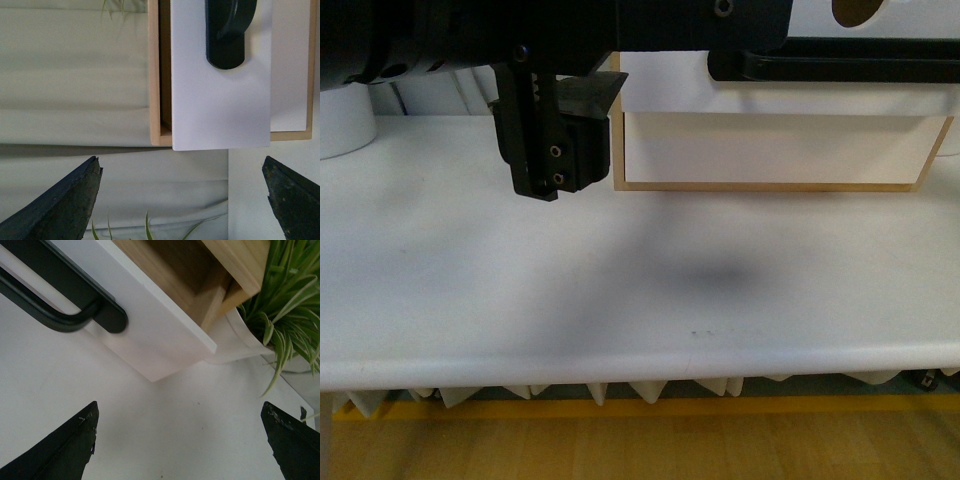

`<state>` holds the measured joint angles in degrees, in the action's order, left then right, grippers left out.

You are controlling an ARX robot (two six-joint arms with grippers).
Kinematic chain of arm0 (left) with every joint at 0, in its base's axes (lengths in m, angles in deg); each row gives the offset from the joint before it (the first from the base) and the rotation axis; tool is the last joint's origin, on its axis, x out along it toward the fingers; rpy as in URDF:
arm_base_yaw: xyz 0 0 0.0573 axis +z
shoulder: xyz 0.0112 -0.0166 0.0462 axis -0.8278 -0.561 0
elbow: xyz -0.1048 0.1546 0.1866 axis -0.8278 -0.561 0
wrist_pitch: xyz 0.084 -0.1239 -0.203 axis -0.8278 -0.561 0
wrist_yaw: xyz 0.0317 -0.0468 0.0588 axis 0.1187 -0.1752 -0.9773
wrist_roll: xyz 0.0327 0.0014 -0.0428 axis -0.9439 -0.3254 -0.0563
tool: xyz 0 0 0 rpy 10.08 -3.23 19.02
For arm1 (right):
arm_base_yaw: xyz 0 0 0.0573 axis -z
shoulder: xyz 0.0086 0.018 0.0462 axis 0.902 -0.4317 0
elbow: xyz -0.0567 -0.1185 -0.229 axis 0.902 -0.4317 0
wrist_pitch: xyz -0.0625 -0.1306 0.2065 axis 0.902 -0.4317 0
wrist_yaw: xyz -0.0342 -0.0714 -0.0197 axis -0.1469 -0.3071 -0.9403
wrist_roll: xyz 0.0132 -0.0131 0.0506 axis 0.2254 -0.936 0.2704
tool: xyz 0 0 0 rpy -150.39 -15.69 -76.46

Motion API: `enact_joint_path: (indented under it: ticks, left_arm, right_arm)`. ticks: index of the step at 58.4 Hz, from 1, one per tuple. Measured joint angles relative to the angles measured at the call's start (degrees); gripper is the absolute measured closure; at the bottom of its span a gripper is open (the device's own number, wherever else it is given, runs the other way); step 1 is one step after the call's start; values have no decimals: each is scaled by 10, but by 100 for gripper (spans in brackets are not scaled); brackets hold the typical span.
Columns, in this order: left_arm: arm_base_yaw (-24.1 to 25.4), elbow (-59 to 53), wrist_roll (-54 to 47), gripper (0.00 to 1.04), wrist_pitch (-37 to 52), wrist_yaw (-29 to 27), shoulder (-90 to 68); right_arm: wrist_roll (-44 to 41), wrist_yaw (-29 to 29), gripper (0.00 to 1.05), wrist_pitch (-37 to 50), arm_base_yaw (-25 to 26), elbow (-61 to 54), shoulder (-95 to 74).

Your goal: Close drawer sideways

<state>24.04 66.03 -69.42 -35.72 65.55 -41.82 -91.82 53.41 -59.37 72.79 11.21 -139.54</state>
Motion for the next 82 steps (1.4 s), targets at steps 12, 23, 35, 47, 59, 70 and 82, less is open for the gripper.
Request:
enact_joint_path:
  ticks: [12,23,35,47,59,70,82]
  left_arm:
    - [-5,56,-15,6,-45,-37,-35]
    - [-9,103,-12,6,-97,-70,-50]
    - [-20,138,2,6,-128,-80,-64]
    - [-30,167,27,6,-149,-88,-78]
    - [-32,193,34,6,-157,-87,-93]
    - [-32,219,35,6,-163,-84,-112]
    - [-29,263,34,6,-175,-78,-143]
  right_arm:
    - [-31,6,9,-12,-20,29,-23]
    - [-69,9,9,-30,-30,56,-36]
    - [-92,3,9,-40,-33,84,-47]
    - [-96,4,9,-46,-28,96,-59]
    - [-95,5,9,-46,-21,104,-68]
    - [-95,1,9,-40,-12,125,-91]
    - [-87,-5,9,-29,-4,169,-136]
